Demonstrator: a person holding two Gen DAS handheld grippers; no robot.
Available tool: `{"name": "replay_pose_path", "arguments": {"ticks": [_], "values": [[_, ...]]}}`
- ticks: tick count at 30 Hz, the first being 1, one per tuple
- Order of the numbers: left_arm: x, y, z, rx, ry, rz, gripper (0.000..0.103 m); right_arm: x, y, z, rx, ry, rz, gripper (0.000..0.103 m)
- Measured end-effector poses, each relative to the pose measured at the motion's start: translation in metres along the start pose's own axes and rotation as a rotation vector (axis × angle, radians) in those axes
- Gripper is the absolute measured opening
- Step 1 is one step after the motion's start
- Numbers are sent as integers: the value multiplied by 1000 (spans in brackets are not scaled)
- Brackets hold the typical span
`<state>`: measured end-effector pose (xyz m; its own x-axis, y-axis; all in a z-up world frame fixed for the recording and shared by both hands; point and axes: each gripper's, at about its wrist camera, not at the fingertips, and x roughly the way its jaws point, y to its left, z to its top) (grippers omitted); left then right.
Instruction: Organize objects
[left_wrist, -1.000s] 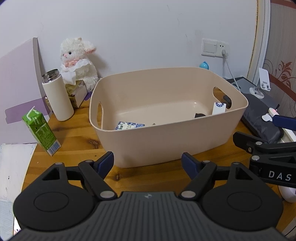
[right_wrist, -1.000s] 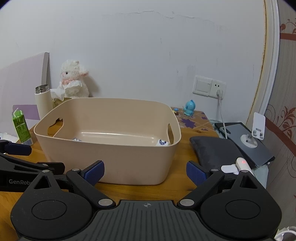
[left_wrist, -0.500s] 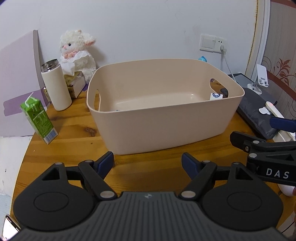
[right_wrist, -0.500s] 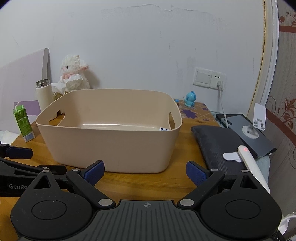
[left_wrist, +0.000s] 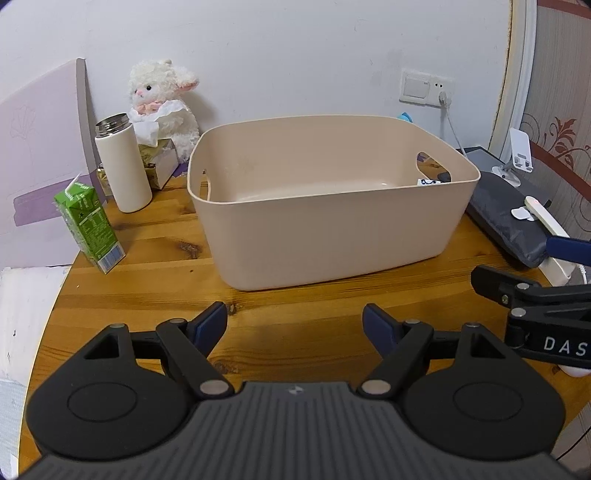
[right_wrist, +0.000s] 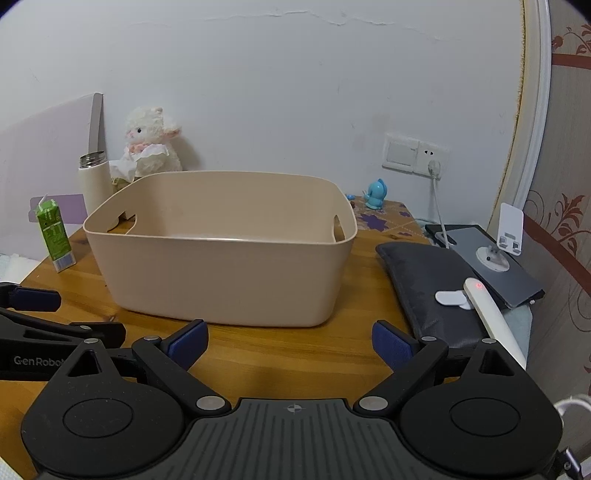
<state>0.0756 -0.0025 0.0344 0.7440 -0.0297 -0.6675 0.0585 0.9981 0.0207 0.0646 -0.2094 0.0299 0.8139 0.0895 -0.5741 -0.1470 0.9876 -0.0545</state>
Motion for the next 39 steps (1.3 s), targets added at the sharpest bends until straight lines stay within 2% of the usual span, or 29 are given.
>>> {"name": "replay_pose_path", "arguments": {"ticks": [9, 25, 34, 39], "values": [[-22, 8, -18, -35, 5, -4, 83, -16, 9, -16, -36, 7, 8, 98], [-50, 23, -46, -44, 33, -20, 83, -41, 17, -40, -23, 40, 56, 100], [-55, 23, -61, -49, 46, -23, 83, -44, 19, -54, -46, 73, 39, 100], [-63, 24, -63, -57, 28, -23, 83, -48, 16, -59, -46, 87, 26, 100]]}}
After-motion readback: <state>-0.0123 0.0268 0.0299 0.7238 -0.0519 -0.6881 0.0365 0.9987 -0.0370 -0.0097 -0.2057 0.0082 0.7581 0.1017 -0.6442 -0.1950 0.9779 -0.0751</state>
